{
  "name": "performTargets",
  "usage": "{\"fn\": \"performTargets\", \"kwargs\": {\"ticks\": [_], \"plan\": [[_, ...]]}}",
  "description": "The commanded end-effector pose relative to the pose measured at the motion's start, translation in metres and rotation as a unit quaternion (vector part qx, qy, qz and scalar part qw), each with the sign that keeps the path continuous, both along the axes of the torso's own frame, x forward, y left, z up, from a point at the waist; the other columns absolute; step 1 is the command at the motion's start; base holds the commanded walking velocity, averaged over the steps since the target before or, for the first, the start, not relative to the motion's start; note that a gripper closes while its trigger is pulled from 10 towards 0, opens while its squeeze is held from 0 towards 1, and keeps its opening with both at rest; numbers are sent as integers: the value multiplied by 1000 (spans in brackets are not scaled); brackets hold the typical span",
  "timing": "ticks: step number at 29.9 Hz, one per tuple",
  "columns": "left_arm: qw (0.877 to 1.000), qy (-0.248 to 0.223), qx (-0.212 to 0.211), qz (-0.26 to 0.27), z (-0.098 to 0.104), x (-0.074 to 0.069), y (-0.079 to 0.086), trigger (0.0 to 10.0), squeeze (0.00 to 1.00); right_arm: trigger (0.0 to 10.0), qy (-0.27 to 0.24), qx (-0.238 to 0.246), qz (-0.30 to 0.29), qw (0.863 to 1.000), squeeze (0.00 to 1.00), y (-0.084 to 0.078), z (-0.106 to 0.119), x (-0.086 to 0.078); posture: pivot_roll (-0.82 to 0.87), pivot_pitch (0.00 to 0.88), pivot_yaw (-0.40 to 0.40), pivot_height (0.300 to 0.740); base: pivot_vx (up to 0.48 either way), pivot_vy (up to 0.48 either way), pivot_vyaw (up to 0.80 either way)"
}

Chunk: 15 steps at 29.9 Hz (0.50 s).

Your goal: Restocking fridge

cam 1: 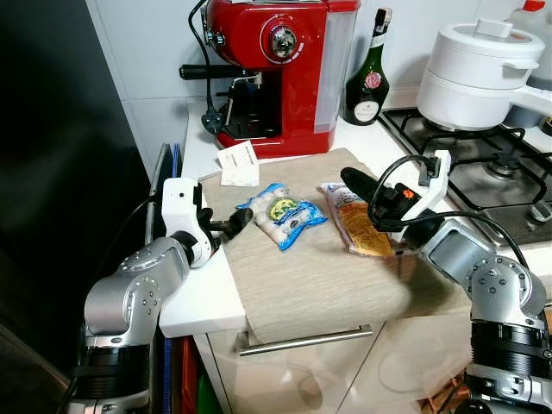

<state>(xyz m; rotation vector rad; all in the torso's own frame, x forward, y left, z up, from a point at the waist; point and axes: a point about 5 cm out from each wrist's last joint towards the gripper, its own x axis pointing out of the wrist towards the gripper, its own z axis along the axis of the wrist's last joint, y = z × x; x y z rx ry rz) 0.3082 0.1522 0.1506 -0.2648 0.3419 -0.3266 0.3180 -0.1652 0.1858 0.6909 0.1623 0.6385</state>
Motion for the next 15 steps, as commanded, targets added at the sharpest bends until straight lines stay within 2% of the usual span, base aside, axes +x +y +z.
{"fn": "performTargets", "kwargs": {"ticks": [1, 9, 12, 13, 14, 15], "plan": [[998, 59, 6, 11, -23, -4, 3, 10000, 0, 10000, -6, 5, 0, 1000, 1000, 0, 6, 3, -43, 0, 27, 740, 0, 0, 0], [998, 59, 6, 11, -23, -3, 3, 10000, 0, 10000, -6, -6, -6, 1000, 1000, -1, 4, 2, -46, 0, 28, 740, 0, 0, 0], [998, 58, 6, 11, -22, -3, 3, 10000, 0, 10000, -36, -79, -25, 996, 1000, 1, 5, 3, -47, 0, 28, 740, 0, 0, 0], [998, 58, 6, 11, -22, -3, 3, 10000, 0, 10000, -36, -79, -25, 996, 1000, 1, 5, 3, -47, 0, 28, 740, 0, 0, 0], [998, 57, 7, 11, -22, -3, 3, 10000, 0, 10000, -53, -108, -34, 992, 1000, 3, 4, 4, -45, 0, 26, 740, 0, 0, 0], [998, 57, 7, 11, -22, -3, 3, 10000, 0, 10000, -53, -108, -34, 992, 1000, 3, 4, 4, -45, 0, 26, 740, 0, 0, 0]]}}
